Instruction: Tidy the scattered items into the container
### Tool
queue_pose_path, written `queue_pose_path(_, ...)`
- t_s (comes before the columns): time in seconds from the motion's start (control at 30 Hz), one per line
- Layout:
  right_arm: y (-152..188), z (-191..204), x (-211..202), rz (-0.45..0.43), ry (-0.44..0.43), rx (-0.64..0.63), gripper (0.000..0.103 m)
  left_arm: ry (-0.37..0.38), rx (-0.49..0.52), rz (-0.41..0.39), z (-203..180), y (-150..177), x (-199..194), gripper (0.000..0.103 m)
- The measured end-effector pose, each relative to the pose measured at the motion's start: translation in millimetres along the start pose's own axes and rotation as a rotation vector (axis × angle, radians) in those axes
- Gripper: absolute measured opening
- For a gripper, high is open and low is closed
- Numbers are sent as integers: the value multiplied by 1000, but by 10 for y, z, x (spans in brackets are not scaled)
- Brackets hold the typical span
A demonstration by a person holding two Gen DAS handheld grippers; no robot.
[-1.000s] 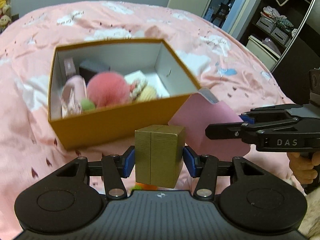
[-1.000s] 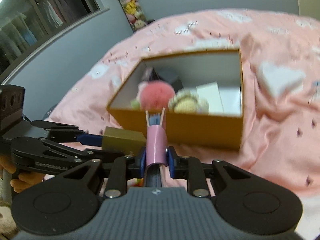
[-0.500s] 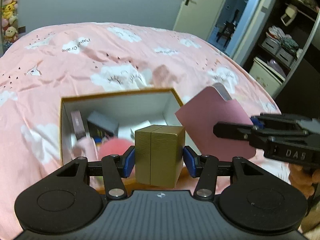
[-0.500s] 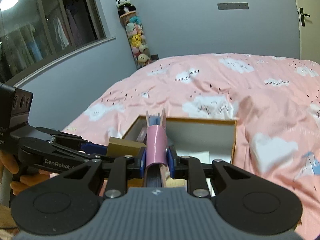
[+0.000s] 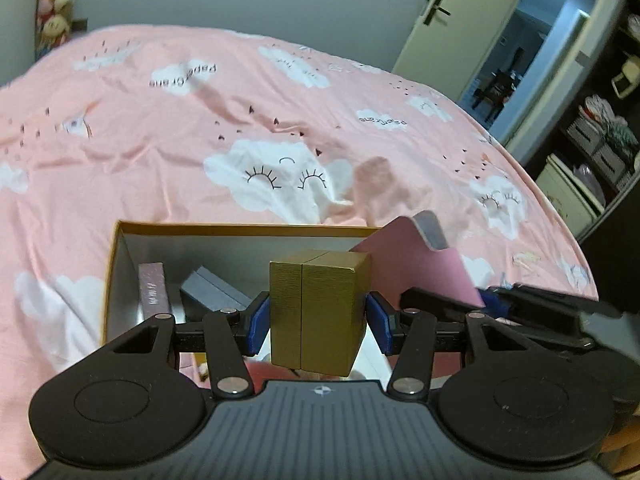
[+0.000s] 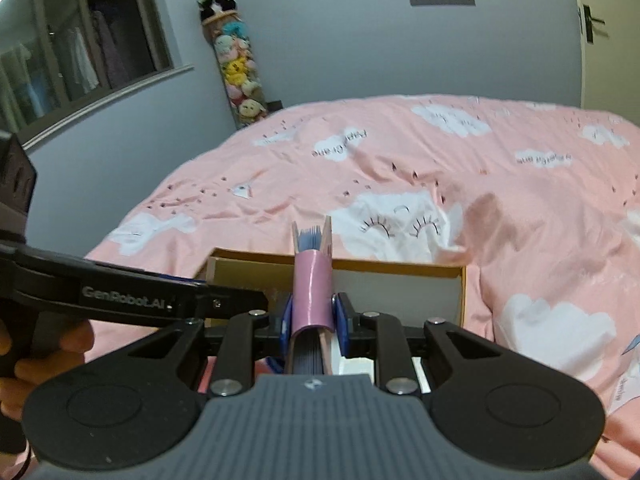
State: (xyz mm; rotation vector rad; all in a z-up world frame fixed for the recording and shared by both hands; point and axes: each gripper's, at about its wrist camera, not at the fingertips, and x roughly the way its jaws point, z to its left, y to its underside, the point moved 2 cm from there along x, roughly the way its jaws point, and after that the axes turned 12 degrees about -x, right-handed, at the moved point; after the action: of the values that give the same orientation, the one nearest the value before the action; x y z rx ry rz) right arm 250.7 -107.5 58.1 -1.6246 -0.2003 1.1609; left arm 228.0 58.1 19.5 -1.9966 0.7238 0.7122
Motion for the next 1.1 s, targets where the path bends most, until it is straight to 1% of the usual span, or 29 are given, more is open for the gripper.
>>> queue_pose_path(0.17, 162, -156, 364, 71, -9, 77, 24, -24, -71, 43, 176, 50, 314, 59)
queue_pose_path(0.3, 274, -214, 526, 102, -16, 122, 24, -36, -100, 59, 269, 100, 433, 59)
queue_pose_path(0.57, 322, -261, 642, 104, -36, 174, 24, -74, -135, 96, 369, 153, 558, 59)
queue_pose_path(0.77, 318, -266, 743, 110, -27, 187, 24, -72, -172, 114, 450, 197, 648, 56)
queue_pose_path(0.93, 288, -263, 828, 117, -17, 185, 24, -59, -205, 120, 511, 177, 634, 57)
queue_pose_path(1.03, 269, -256, 889, 125, -12, 186, 24, -56, -209, 105, 518, 151, 570, 58)
queue_pose_path(1.1, 257, -245, 931, 136, 7, 176, 25, -52, -207, 97, 516, 126, 528, 59)
